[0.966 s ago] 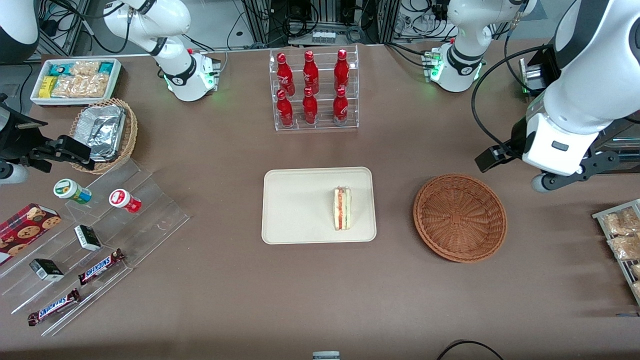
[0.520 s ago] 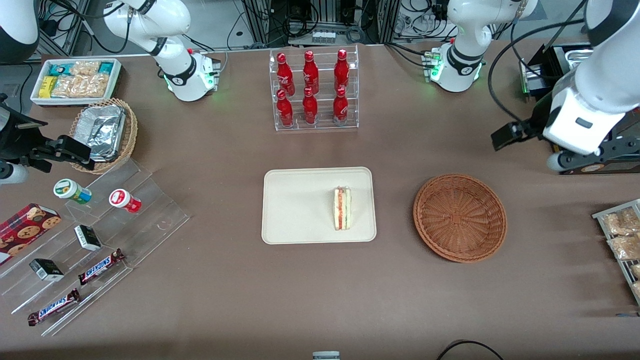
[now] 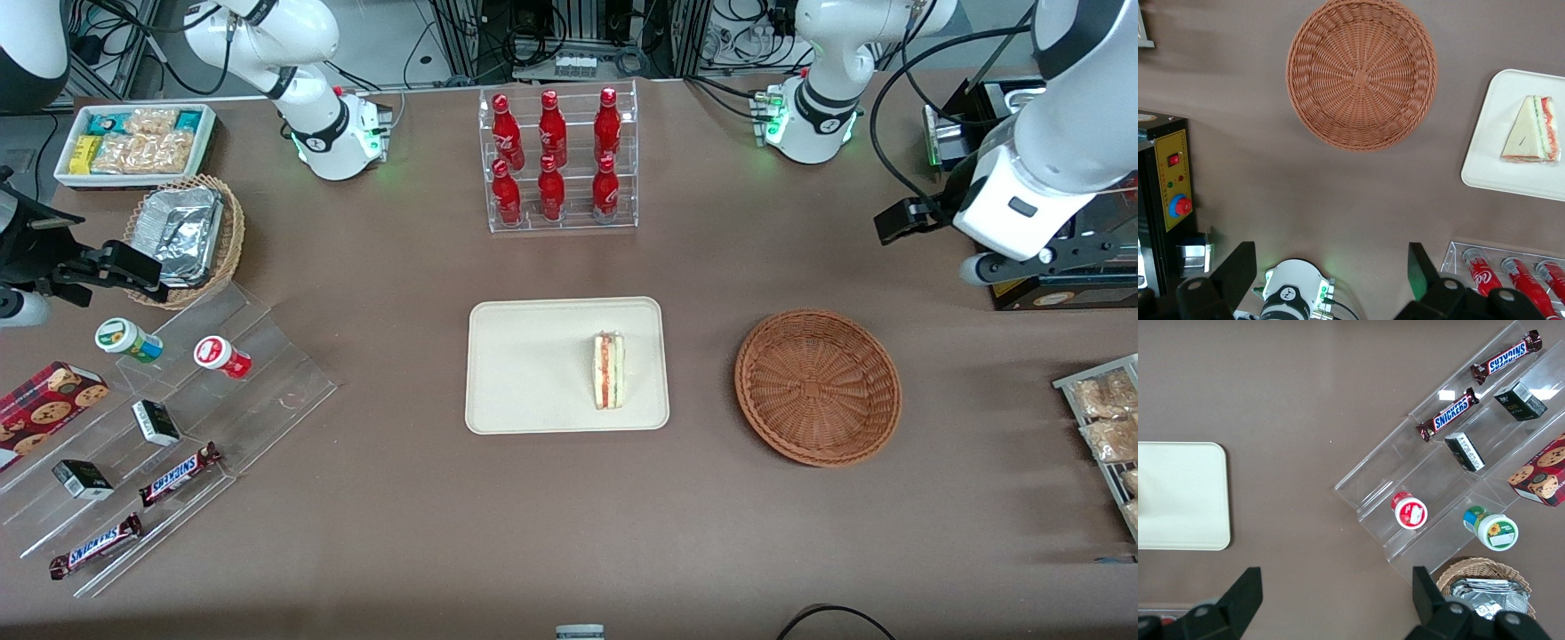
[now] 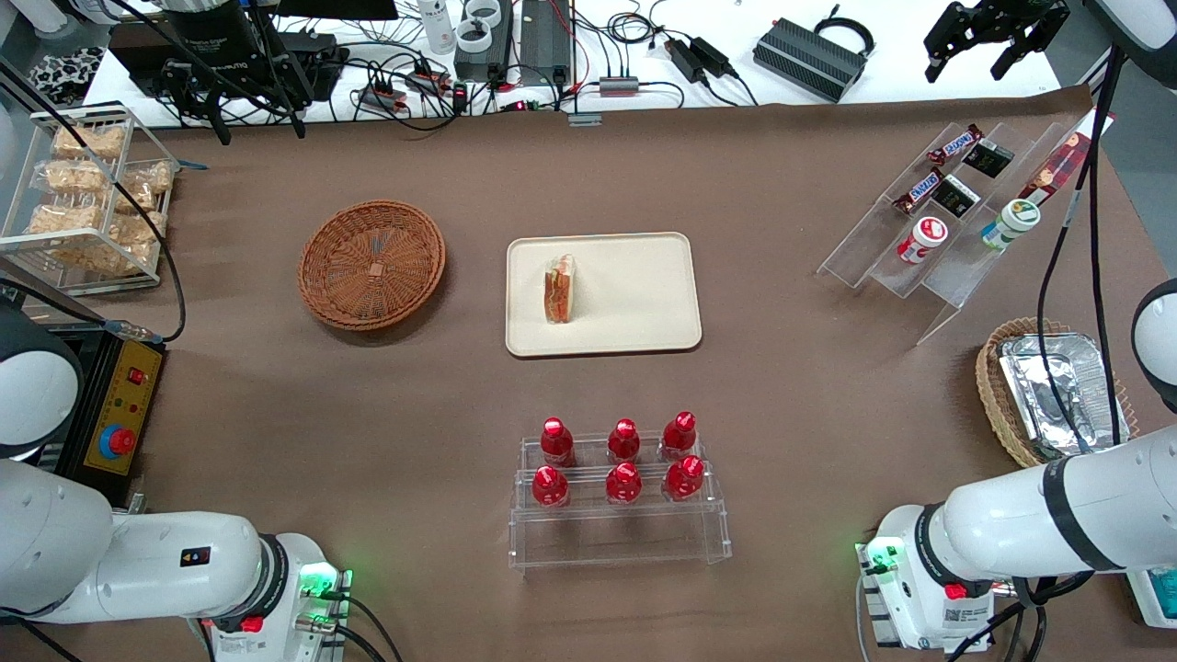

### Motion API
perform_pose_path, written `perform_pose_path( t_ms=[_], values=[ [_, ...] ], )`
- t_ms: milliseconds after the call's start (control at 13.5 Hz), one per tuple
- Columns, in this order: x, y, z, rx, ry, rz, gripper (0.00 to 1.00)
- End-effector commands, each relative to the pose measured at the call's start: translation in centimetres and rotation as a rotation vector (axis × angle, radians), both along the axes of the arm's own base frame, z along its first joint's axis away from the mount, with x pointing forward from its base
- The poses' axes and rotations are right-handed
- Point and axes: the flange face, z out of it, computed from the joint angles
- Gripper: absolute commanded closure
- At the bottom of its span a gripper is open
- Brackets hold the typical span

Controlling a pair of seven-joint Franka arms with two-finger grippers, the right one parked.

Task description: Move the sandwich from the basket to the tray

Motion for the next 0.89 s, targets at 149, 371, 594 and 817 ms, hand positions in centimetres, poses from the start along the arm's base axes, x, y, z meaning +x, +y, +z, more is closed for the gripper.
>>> perform_pose_path(
  t_ms=[149,371,594,817],
  values=[
    [-0.7,-0.7,0.3,-0.017,-0.019,-0.012,0.00],
    [-0.8,-0.4,0.7,-0.030,-0.021,-0.009,0.00],
    [-0.7,0.8,0.6,-0.050,-0.016,-0.080,0.00],
    [-0.5,3.1,0.7,-0.071,-0.007,-0.182,0.00]
  ],
)
